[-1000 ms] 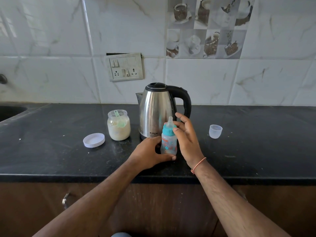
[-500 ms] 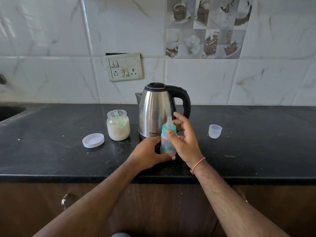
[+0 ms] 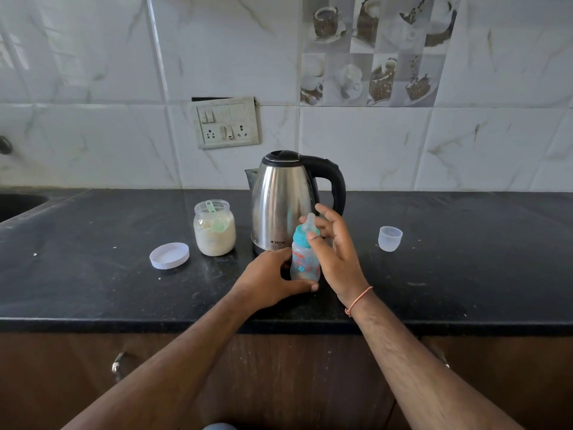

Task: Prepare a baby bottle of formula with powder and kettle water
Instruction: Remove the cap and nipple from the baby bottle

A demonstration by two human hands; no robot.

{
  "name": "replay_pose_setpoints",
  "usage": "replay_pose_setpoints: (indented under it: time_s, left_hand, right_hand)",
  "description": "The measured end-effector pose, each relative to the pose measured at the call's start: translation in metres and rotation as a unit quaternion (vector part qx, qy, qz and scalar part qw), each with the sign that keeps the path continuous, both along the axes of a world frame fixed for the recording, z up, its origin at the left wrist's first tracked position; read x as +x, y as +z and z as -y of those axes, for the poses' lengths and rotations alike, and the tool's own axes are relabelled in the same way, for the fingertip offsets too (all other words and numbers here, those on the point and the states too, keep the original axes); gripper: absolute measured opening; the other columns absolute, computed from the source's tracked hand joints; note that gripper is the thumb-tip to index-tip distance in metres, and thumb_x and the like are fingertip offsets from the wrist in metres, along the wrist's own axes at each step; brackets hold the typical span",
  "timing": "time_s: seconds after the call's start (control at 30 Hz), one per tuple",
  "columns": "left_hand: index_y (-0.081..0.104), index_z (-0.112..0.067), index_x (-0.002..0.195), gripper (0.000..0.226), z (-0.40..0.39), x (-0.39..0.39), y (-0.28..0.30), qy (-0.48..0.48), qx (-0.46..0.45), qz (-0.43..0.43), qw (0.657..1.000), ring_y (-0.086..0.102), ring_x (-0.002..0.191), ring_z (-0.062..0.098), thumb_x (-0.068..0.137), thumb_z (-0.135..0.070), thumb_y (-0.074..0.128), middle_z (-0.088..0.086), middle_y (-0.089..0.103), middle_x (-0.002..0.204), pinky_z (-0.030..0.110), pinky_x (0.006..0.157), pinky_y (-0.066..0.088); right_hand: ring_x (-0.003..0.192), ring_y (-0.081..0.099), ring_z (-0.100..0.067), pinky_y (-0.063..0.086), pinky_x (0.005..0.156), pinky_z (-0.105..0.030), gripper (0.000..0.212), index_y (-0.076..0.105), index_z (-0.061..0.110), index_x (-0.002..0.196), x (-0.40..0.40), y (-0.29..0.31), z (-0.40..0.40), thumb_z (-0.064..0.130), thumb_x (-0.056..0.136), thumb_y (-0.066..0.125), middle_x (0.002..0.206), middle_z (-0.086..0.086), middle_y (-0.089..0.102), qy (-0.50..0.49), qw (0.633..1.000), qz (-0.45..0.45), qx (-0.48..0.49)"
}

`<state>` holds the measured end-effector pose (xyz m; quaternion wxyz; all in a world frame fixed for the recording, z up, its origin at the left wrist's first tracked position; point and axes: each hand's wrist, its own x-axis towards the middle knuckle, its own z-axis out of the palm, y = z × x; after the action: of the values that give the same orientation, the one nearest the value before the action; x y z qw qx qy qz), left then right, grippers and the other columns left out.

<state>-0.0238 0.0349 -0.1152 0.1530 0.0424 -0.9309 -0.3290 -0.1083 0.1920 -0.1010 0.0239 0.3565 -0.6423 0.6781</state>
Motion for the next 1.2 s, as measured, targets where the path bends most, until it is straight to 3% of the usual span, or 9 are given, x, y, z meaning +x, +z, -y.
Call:
replay_pose_setpoints:
  time_s: [0.1,0.23,0.43,0.63,0.8,0.9,1.0,1.07,1.2]
  left_hand:
    - [0.068,-0.042,0.128,0.061,-0.001,0.000,0.000,-0.001,-0.005,-0.003,1.000,0.069,0.108,-0.004,0.076,-0.067,0.086,-0.024,0.075,0.116,0.035,0.100,0.060]
    - [0.068,-0.042,0.127,0.065,-0.001,0.000,0.001,0.001,-0.005,0.004,1.000,0.068,0.107,-0.005,0.071,-0.073,0.083,-0.025,0.075,0.115,0.035,0.100,0.060]
    - [0.066,-0.041,0.132,0.061,-0.002,0.001,0.003,-0.003,-0.006,0.003,1.000,0.068,0.112,-0.002,0.079,-0.061,0.088,-0.022,0.074,0.120,0.036,0.103,0.059]
    - [0.067,-0.043,0.128,0.066,0.000,0.000,0.003,0.000,0.001,0.016,1.000,0.068,0.112,-0.001,0.072,-0.072,0.083,-0.023,0.074,0.120,0.039,0.103,0.060]
    - [0.067,-0.043,0.128,0.069,0.000,0.000,0.005,0.017,-0.021,0.020,0.999,0.065,0.113,0.001,0.070,-0.078,0.080,-0.022,0.071,0.124,0.041,0.103,0.058]
    - [0.066,-0.042,0.129,0.065,0.001,0.000,0.006,0.016,-0.019,0.029,0.999,0.065,0.114,0.003,0.074,-0.073,0.084,-0.022,0.070,0.125,0.040,0.104,0.057]
    - [0.065,-0.047,0.122,0.059,0.003,-0.001,0.005,0.014,-0.014,0.028,0.999,0.065,0.113,0.001,0.073,-0.074,0.084,-0.022,0.069,0.123,0.040,0.104,0.057]
    - [0.063,-0.053,0.112,0.052,0.003,-0.002,0.005,0.013,-0.014,0.026,0.999,0.066,0.111,0.001,0.071,-0.076,0.083,-0.022,0.069,0.123,0.040,0.103,0.057]
    - [0.055,-0.054,0.109,0.047,0.002,-0.003,0.008,0.014,-0.021,0.034,0.999,0.064,0.110,0.003,0.077,-0.069,0.087,-0.024,0.065,0.121,0.040,0.103,0.056]
  right_hand:
    - [0.124,0.064,-0.011,0.062,0.099,-0.046,0.067,0.048,0.039,0.152,0.002,0.000,0.000,0.044,0.092,0.078,0.127,0.025,0.064,-0.022,0.999,-0.038,0.019]
    - [0.123,0.069,-0.014,0.062,0.101,-0.051,0.064,0.047,0.046,0.149,0.001,-0.001,-0.001,0.040,0.092,0.075,0.124,0.023,0.068,-0.007,1.000,-0.013,0.010]
    - [0.125,0.069,-0.014,0.061,0.101,-0.058,0.065,0.053,0.047,0.136,0.001,0.000,0.000,0.059,0.080,0.082,0.124,0.029,0.070,-0.018,1.000,-0.016,0.016]
    - [0.126,0.070,-0.016,0.064,0.100,-0.046,0.061,0.061,0.028,0.133,-0.004,-0.003,-0.003,0.042,0.082,0.090,0.131,0.008,0.073,-0.024,0.998,0.032,-0.038]
    - [0.112,0.076,-0.013,0.063,0.097,-0.032,0.042,0.069,0.021,0.119,-0.015,0.003,-0.022,0.016,0.085,0.093,0.117,0.003,0.080,-0.077,0.992,0.076,-0.071]
    - [0.108,0.077,-0.011,0.063,0.096,-0.030,0.044,0.070,0.018,0.121,-0.032,0.009,-0.046,0.014,0.084,0.093,0.116,0.003,0.080,-0.111,0.990,0.069,-0.047]
    - [0.108,0.077,-0.014,0.065,0.090,-0.033,0.040,0.074,0.027,0.117,-0.056,0.019,-0.076,0.018,0.084,0.094,0.117,0.004,0.079,-0.155,0.987,0.036,-0.002]
    - [0.108,0.077,-0.015,0.064,0.084,-0.028,0.037,0.076,0.033,0.114,-0.073,0.031,-0.096,0.017,0.085,0.093,0.118,0.005,0.079,-0.160,0.987,0.028,0.021]
    - [0.113,0.076,-0.019,0.060,0.100,-0.035,0.041,0.079,0.040,0.119,-0.112,0.053,-0.128,0.023,0.085,0.093,0.125,0.004,0.077,-0.189,0.974,-0.013,0.128]
